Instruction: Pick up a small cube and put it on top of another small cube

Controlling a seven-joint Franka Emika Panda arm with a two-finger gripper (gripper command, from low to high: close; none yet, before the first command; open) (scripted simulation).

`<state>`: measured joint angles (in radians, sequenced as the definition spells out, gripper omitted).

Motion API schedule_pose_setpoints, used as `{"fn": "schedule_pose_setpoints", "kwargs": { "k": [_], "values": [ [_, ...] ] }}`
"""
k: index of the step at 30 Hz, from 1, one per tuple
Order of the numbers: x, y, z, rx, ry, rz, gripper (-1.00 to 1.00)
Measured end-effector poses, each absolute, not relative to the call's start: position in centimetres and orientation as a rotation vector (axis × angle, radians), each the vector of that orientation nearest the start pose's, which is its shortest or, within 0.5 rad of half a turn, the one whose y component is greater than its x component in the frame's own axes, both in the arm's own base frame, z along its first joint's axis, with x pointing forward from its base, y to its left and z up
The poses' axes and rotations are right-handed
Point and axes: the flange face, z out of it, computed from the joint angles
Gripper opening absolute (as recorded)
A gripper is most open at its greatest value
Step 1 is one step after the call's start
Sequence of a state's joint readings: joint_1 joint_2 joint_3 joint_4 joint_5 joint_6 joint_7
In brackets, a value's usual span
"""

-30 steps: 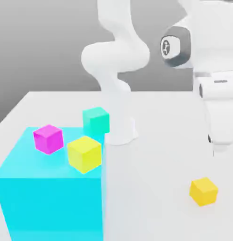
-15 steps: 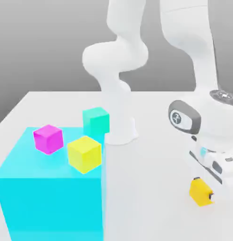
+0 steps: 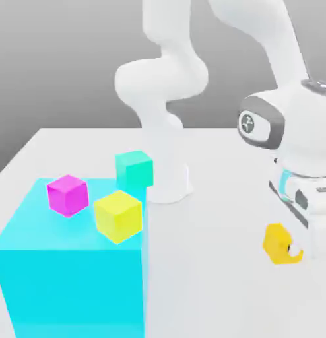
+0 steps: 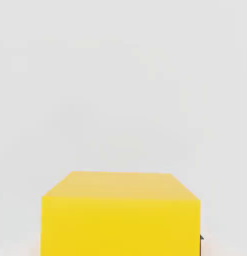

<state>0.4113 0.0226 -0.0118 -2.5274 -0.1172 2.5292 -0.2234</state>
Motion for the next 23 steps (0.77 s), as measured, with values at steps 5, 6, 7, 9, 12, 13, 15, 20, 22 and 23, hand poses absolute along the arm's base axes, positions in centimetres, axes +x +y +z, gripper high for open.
{"fn": "schedule_pose_setpoints", "kwargs": {
  "k": [5, 6, 7, 9, 12, 13, 15, 20, 22, 23],
  "values": [
    [45.6, 9.5, 33.5, -3.207, -0.567, 0.03, -1.0],
    [45.9, 7.9, 34.9, -3.233, -0.453, 0.031, -1.0],
    [46.1, 5.6, 36.4, -3.252, -0.312, 0.03, -1.0],
    [45.9, 0.7, 39.2, -3.262, -0.028, 0.031, -1.0],
    [44.2, -6.8, 43.1, -3.219, 0.396, 0.037, -1.0],
    [43.2, -9.3, 44.2, -3.185, 0.531, 0.038, -1.0],
    [41.0, -13.9, 45.5, -3.086, 0.727, 0.017, -1.0],
    [39.9, -15.9, 40.0, -3.034, 0.8, 0.002, 1.0],
    [39.9, -15.9, 40.0, -3.034, 0.8, 0.002, 1.0],
    [39.9, -15.9, 40.0, -3.034, 0.8, 0.002, 1.0]
  ]
}}
